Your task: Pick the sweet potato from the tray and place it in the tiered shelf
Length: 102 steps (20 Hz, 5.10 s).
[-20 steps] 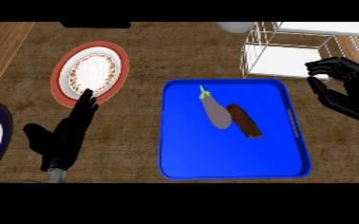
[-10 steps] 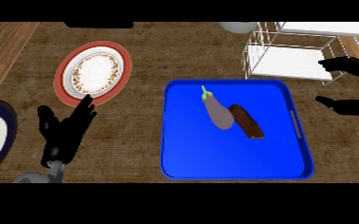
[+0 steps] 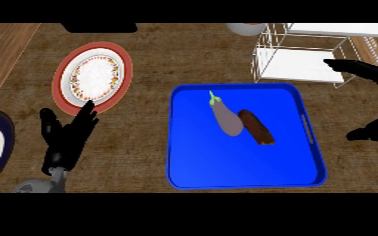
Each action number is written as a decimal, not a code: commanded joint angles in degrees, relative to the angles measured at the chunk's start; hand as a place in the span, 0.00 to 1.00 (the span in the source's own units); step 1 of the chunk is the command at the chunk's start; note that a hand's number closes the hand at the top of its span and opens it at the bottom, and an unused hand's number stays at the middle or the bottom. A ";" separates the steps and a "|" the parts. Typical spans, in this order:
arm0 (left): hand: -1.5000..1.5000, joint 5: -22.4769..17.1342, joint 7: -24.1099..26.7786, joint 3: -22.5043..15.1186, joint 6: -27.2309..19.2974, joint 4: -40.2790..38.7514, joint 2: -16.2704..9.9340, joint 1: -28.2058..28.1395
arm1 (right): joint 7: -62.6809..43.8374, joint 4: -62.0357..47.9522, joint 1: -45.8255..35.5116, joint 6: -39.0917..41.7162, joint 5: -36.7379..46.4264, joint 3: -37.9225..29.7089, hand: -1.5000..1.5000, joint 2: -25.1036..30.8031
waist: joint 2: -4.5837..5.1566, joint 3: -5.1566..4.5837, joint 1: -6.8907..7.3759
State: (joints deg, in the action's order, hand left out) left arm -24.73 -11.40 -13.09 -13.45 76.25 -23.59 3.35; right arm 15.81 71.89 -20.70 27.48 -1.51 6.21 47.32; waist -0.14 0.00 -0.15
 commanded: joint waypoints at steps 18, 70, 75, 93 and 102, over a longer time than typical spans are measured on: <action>0.50 3.22 -1.88 3.01 2.39 -0.86 2.41 0.62 | -51.94 25.03 -3.30 -7.96 19.90 16.30 0.00 -18.66 | 0.16 -0.01 0.46; 0.50 14.09 -6.26 15.12 12.06 1.51 10.18 -0.28 | -29.56 -6.23 0.76 -10.48 62.71 15.96 1.00 -36.80 | 0.29 -0.05 0.60; 0.50 15.82 -4.40 14.64 11.04 1.95 12.04 -1.87 | -25.95 -8.53 0.56 -14.90 62.60 14.46 1.00 -39.96 | 0.16 0.01 0.42; 0.50 14.95 -6.03 16.15 12.38 3.01 11.81 -2.91 | -33.85 25.39 6.77 -8.67 47.44 1.80 1.00 -43.33 | -0.35 -0.05 -0.83; 0.50 17.15 -4.68 15.37 10.22 1.35 13.59 -1.78 | -50.90 51.56 -1.01 2.03 41.64 -9.84 1.00 -39.18 | -0.31 -0.08 -1.17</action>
State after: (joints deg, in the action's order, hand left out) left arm -8.79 -16.55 3.11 -1.71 78.46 -11.60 1.17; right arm -27.91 113.79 -17.52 23.15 43.84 2.02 5.67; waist -0.51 -0.01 -1.12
